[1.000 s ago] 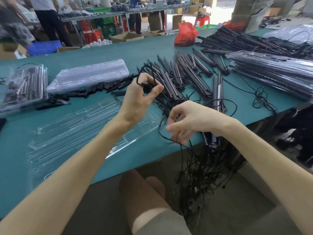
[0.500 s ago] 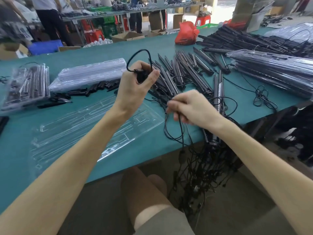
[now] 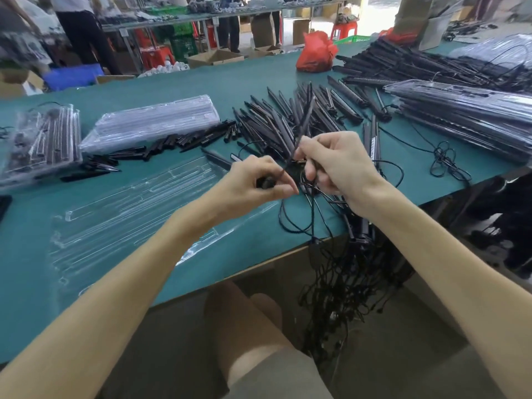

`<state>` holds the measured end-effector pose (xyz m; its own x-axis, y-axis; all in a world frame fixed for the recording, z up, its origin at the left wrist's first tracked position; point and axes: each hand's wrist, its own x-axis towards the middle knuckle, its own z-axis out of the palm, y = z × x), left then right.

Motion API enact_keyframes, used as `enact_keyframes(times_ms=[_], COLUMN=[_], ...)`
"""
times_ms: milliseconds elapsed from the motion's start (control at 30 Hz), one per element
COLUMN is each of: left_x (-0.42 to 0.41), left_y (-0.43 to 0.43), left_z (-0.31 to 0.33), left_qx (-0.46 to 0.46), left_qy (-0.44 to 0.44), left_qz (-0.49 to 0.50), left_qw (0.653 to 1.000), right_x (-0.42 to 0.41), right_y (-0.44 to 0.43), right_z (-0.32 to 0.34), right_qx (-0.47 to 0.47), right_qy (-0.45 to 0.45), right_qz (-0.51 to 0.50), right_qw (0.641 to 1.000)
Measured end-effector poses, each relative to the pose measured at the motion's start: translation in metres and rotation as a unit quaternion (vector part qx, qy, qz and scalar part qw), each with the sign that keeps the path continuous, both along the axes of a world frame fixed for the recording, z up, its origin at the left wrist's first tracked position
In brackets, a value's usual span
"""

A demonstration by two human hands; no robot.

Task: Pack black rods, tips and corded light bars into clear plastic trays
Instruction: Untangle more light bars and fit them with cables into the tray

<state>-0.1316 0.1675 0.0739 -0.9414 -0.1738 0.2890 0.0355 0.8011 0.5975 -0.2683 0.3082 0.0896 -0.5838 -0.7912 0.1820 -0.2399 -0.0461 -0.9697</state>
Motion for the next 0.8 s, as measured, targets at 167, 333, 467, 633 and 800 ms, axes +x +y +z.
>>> enact_keyframes(times_ms=[167, 333, 467, 633, 800], left_x=[-0.004, -0.005, -0.005, -0.009, -0.011], left_y=[0.007, 0.005, 0.008, -0.001, -0.015], left_z=[-0.008, -0.005, -0.002, 0.001, 0.020], left_qx=[-0.003, 0.015, 0.022, 0.063, 0.167], left_qy=[-0.044, -0.011, 0.054, 0.143, 0.228], left_qz=[-0.032, -0.020, 0.007, 0.108, 0.149], left_qw=[0.999, 1.000, 0.998, 0.982, 0.947], right_x=[0.003, 0.002, 0.004, -0.007, -0.011], right_y=[-0.003, -0.025, -0.035, -0.030, -0.009], right_z=[0.041, 0.055, 0.039, 0.014, -0.017], right_qx=[-0.086, -0.099, -0.088, 0.010, 0.127], right_qy=[-0.047, -0.035, -0.050, 0.017, -0.019], right_qz=[0.043, 0.015, 0.026, -0.023, 0.171], right_qw=[0.994, 0.994, 0.995, 1.000, 0.977])
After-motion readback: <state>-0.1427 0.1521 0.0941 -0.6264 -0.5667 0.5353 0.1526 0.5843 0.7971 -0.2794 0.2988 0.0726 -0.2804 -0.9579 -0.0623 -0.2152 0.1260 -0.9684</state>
